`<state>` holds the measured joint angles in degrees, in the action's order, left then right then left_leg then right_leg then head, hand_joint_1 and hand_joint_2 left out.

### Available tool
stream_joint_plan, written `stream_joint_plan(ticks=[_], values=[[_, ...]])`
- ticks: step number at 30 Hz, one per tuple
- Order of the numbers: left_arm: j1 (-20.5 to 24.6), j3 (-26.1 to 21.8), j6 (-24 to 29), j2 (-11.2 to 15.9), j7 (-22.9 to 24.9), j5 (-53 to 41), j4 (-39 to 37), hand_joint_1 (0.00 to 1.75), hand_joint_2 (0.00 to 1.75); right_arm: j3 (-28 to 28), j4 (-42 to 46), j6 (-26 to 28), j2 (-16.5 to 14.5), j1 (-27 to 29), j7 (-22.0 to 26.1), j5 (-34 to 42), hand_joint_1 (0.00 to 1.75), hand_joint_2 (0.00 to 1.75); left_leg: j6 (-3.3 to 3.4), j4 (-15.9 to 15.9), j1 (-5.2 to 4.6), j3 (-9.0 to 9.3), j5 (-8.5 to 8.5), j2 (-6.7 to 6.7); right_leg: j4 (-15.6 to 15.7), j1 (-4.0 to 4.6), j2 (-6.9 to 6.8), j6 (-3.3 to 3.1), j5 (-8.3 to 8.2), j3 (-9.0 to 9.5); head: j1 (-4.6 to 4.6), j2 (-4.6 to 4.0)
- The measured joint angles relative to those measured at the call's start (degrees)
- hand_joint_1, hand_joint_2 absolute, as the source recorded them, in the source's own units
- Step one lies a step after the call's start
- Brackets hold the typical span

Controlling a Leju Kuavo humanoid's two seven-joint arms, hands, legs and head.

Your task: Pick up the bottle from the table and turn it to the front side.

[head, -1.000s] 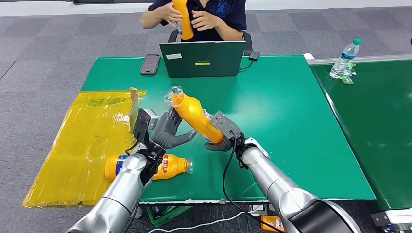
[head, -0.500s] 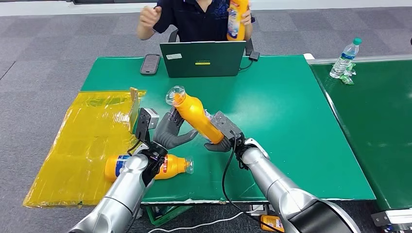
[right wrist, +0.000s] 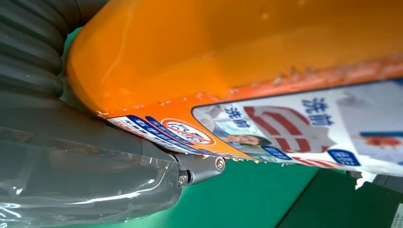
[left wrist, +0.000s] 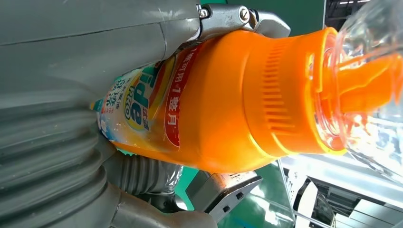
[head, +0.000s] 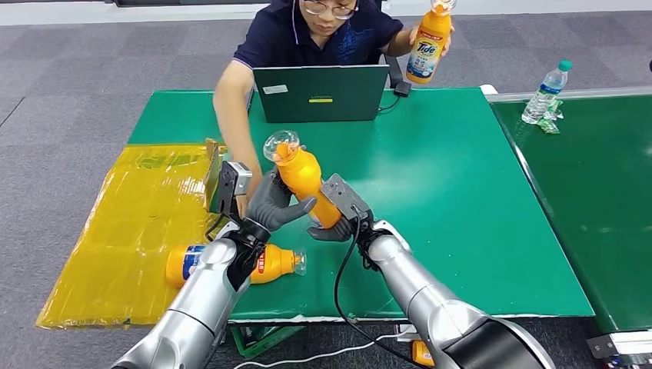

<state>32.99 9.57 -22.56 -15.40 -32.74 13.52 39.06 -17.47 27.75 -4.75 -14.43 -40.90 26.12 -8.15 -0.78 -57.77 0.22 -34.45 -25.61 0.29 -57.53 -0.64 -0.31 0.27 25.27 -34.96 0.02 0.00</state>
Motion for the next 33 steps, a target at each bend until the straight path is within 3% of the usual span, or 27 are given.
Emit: stream_joint_plan(ticks=[24, 33], values=[[1.85, 0.38, 0.51, -1.56, 0.17, 1.96, -4.21, 0.00, 1.75, 1.16, -0.60, 0.34, -0.26, 0.01, -0.66, -0.09, 1.75, 1.75, 0.00, 0.00, 0.00, 0.00, 0.00, 0.00, 0.00, -0.01, 0.02, 0.00, 0.00, -0.02, -0.01, 0.00], [2.98, 2.51, 1.14, -1.78, 0.48, 5.76, -6.16, 0.00, 1.75, 1.52, -1.20, 0.55, -0.41, -0.01, -0.57, -0.07, 1.75, 1.75, 0.00, 0.00, 0.00, 0.00, 0.00, 0.00, 0.00, 0.00, 0.03, 0.00, 0.00, -0.02, -0.02, 0.01]])
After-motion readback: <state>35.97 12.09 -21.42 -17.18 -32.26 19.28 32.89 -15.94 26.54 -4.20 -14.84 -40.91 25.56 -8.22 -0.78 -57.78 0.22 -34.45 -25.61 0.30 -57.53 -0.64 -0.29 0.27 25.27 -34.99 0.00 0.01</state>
